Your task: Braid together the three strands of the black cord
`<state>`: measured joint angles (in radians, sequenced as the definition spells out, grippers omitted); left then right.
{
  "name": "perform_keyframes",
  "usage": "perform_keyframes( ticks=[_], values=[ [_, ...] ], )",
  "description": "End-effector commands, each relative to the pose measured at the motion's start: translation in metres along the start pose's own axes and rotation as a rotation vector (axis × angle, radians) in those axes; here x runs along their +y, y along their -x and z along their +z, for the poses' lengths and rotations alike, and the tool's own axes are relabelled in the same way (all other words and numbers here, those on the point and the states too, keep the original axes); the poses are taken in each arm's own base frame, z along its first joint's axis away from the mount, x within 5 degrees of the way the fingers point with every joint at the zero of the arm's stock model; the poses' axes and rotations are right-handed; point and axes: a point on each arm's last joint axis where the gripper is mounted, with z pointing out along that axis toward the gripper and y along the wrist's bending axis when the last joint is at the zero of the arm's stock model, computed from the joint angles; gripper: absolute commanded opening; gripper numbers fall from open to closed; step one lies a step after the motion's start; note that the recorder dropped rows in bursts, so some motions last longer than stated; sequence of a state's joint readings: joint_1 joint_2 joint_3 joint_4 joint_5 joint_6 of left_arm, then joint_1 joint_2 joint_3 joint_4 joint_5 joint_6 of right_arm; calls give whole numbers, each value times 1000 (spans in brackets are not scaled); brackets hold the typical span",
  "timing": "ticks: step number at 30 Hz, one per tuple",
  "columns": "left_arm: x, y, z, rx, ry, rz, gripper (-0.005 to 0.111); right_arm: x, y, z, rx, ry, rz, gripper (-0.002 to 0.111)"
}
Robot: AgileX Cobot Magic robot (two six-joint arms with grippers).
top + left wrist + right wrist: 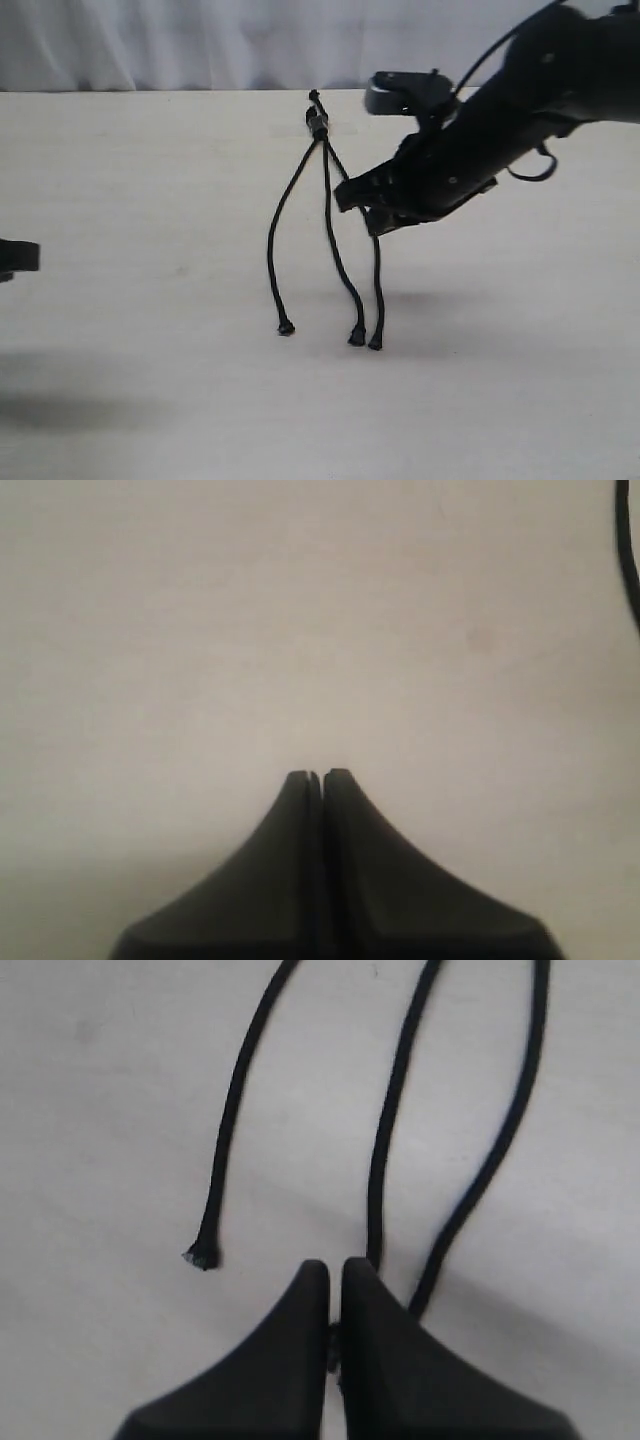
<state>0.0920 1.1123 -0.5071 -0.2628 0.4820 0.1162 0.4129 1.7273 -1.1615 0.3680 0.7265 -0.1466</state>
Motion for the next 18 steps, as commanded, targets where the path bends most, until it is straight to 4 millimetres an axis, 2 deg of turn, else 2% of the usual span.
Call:
perform_keyframes(
  ticks=[1, 4, 7, 13, 18],
  values=[
    [-10, 9, 52, 170, -146, -19, 0, 15, 17, 29, 29, -49, -56, 6],
    [-15, 9, 82, 288, -241, -28, 0, 19, 22, 49, 76, -68, -104, 17],
    [-19, 9, 101, 335, -278, -32, 0, 15, 24, 68, 112, -84, -109, 27],
    [-43, 7, 112, 325, -270, 62, 0, 1, 22, 94, 167, -170, -90, 41],
    [-54, 6, 114, 292, -257, 105, 0, -4, 15, 111, 216, -177, -78, 42]
  ],
)
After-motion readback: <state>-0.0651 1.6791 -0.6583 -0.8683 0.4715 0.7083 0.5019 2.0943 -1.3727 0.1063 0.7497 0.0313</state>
